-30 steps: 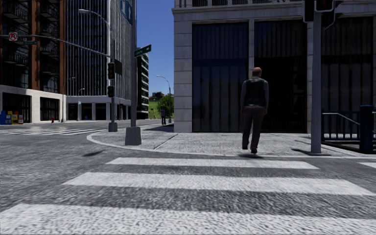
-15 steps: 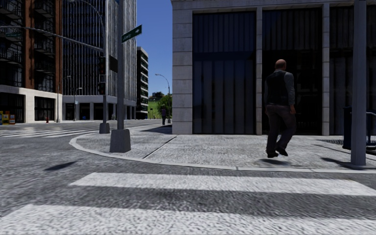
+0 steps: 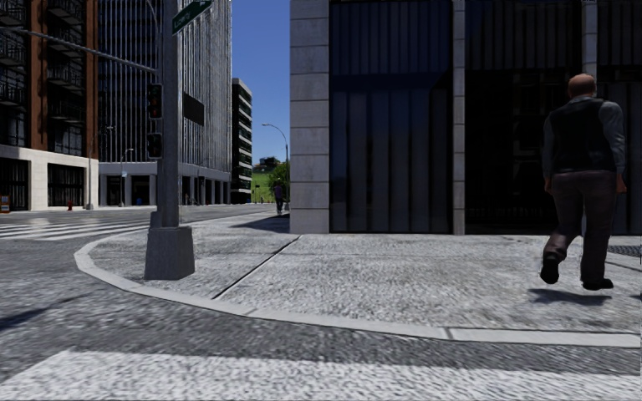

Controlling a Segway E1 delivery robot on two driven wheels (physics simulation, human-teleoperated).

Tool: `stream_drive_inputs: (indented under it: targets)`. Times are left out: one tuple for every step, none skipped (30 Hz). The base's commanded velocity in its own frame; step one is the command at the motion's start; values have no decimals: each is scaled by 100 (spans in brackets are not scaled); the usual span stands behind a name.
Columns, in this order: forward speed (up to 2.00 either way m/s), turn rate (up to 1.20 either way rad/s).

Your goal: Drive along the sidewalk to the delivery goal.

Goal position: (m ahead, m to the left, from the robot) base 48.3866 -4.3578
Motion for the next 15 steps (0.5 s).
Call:
stream_drive_inputs:
  targets:
    - [200,0]
    - [200,0]
    - [200,0]
    - [200,0]
    - [200,0]
    - [200,0]
    - [200,0]
    - [200,0]
    - [200,0]
    - [200,0]
    - [200,0]
    - [200,0]
    - [200,0]
    - [200,0]
    - [200,0]
